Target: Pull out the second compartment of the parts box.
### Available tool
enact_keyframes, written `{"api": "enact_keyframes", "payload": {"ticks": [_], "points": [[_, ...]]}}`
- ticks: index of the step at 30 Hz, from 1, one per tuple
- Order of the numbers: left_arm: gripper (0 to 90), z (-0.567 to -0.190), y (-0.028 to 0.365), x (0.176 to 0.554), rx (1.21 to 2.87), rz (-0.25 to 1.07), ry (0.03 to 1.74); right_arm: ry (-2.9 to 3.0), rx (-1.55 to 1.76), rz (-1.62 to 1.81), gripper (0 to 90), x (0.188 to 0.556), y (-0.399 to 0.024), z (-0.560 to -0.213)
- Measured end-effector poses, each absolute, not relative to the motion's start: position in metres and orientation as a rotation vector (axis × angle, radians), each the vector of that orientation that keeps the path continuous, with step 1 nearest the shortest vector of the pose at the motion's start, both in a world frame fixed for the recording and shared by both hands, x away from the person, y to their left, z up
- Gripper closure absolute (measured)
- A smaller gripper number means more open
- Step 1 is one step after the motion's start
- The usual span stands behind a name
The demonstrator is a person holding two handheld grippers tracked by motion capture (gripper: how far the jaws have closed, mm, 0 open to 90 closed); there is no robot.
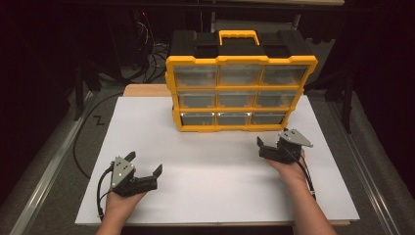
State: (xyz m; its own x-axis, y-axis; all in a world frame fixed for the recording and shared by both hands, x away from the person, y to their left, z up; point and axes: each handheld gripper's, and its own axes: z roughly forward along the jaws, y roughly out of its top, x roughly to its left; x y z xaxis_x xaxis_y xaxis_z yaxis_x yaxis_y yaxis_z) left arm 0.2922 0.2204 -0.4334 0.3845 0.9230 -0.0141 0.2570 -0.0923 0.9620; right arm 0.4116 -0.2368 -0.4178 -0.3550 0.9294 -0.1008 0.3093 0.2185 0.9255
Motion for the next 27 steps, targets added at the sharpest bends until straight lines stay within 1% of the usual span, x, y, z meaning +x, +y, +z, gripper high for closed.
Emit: {"api": "enact_keyframes", "payload": {"ticks": [10, 19, 27], "points": [[0.3, -0.433, 0.223, 0.291, 1.581, 0.794, 1.082, 1.806, 1.109, 1.128, 1.1, 0.400, -0.239, -0.414], [0.3, -0.434, 0.222, 0.291, 1.588, 0.800, 1.080, 1.896, 0.992, 1.035, 1.1, 0.384, -0.235, -0.421], [0.7, -0.434, 0.223, 0.290, 1.584, 0.794, 1.084, 1.936, 0.942, 0.980, 1.0, 0.382, -0.233, -0.424]]}}
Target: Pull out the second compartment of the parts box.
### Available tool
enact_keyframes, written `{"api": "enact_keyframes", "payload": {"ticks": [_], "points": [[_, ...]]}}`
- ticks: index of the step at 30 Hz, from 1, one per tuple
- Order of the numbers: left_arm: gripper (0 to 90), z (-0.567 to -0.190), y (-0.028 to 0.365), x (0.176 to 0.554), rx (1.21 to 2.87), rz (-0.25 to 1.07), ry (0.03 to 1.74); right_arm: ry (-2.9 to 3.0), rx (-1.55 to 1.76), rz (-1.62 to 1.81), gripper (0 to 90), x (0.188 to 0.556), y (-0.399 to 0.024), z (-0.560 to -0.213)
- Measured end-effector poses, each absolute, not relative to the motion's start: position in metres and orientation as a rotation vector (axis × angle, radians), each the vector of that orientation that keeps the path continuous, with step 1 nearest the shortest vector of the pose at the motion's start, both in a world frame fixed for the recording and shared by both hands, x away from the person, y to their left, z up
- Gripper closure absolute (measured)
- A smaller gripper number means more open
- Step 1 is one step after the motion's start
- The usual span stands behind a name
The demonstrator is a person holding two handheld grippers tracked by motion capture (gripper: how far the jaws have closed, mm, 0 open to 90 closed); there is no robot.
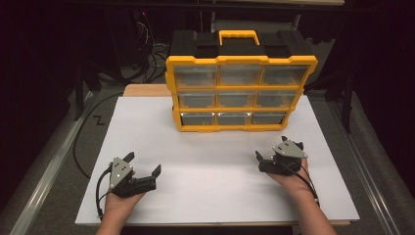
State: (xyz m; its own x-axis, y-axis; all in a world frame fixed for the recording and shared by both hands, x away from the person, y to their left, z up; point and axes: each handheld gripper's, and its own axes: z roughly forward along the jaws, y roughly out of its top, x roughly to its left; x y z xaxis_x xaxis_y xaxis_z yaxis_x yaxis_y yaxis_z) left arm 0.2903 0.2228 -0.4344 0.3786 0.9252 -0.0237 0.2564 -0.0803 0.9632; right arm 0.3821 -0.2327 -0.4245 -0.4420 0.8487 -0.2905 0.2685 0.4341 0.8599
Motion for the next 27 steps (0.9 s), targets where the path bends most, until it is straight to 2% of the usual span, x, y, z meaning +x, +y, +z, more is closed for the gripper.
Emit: {"api": "enact_keyframes", "payload": {"ticks": [27], "points": [[0.7, -0.436, 0.219, 0.290, 1.612, 0.795, 1.071, 2.014, 0.680, 0.753, 1.0, 0.375, -0.215, -0.434]]}}
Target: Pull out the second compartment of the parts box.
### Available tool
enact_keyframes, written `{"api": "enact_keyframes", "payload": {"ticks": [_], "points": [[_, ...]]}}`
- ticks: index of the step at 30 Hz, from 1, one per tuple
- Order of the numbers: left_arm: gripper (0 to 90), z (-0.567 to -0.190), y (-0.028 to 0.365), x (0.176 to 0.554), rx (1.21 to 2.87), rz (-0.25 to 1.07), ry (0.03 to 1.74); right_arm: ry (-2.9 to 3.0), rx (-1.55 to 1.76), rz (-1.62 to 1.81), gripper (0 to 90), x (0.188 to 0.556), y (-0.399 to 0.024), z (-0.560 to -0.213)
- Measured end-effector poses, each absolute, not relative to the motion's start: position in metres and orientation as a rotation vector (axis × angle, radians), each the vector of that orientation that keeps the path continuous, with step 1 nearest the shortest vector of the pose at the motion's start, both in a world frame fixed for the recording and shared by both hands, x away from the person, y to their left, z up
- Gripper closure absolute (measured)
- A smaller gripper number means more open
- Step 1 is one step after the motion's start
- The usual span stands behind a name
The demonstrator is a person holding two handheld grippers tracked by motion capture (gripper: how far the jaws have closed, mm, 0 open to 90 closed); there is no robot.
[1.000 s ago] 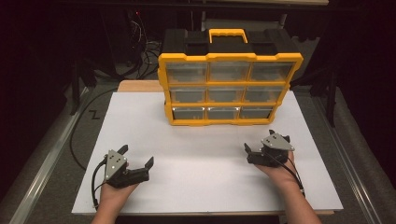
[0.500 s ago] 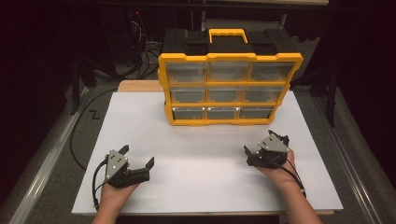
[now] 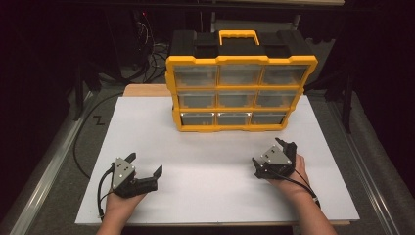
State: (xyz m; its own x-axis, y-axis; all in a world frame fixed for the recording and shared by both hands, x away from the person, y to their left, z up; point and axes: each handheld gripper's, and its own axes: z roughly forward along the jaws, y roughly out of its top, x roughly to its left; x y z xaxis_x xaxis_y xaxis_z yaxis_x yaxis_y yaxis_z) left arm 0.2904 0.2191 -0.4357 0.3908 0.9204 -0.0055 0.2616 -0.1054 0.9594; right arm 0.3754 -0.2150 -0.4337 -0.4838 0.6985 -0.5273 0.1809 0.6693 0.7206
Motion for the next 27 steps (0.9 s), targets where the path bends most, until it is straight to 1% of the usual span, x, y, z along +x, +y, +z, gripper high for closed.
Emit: {"api": "enact_keyframes", "payload": {"ticks": [13, 27], "points": [[0.7, -0.435, 0.220, 0.290, 1.610, 0.797, 1.075, 2.004, 0.477, 0.589, 1.0, 0.367, -0.197, -0.434], [0.7, -0.435, 0.221, 0.291, 1.605, 0.795, 1.074, 1.970, 0.329, 0.462, 1.0, 0.358, -0.182, -0.433]]}}
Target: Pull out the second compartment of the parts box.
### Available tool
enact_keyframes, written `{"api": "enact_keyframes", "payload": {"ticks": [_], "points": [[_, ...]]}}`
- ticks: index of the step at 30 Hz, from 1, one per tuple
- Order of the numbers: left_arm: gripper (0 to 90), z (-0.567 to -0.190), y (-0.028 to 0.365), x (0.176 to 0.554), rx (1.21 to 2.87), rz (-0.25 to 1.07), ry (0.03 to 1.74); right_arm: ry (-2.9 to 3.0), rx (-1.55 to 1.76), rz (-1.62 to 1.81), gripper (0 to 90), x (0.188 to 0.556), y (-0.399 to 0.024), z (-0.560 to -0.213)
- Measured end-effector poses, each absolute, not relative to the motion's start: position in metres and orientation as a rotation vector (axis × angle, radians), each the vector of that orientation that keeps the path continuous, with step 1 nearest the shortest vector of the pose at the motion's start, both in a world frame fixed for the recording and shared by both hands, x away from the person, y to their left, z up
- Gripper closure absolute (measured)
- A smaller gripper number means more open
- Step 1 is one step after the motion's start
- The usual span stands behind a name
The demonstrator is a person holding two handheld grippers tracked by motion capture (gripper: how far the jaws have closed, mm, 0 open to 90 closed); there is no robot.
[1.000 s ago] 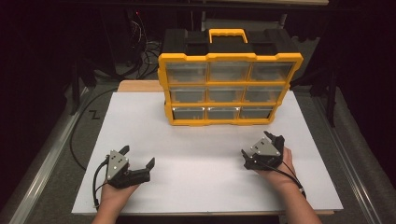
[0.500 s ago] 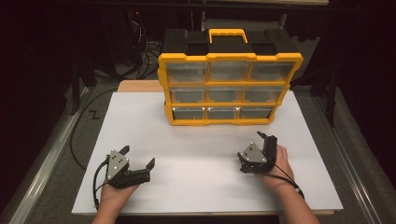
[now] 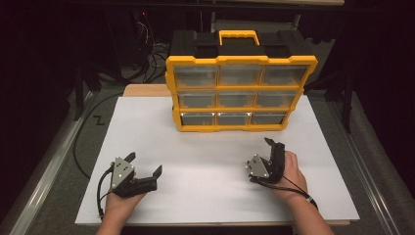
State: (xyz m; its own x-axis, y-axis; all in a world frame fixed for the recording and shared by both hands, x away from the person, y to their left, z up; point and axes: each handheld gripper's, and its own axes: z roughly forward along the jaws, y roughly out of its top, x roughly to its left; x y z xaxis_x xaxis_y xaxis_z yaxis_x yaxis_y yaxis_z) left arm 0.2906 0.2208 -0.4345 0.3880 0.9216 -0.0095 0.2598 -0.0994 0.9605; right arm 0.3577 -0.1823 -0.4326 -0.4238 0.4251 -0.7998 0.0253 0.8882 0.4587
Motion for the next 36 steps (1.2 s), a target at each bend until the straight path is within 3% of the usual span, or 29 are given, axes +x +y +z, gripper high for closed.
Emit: {"api": "enact_keyframes", "payload": {"ticks": [36], "points": [[0.3, -0.434, 0.222, 0.290, 1.600, 0.821, 1.067, 1.895, -0.039, 0.156, 1.0, 0.342, -0.154, -0.441]]}}
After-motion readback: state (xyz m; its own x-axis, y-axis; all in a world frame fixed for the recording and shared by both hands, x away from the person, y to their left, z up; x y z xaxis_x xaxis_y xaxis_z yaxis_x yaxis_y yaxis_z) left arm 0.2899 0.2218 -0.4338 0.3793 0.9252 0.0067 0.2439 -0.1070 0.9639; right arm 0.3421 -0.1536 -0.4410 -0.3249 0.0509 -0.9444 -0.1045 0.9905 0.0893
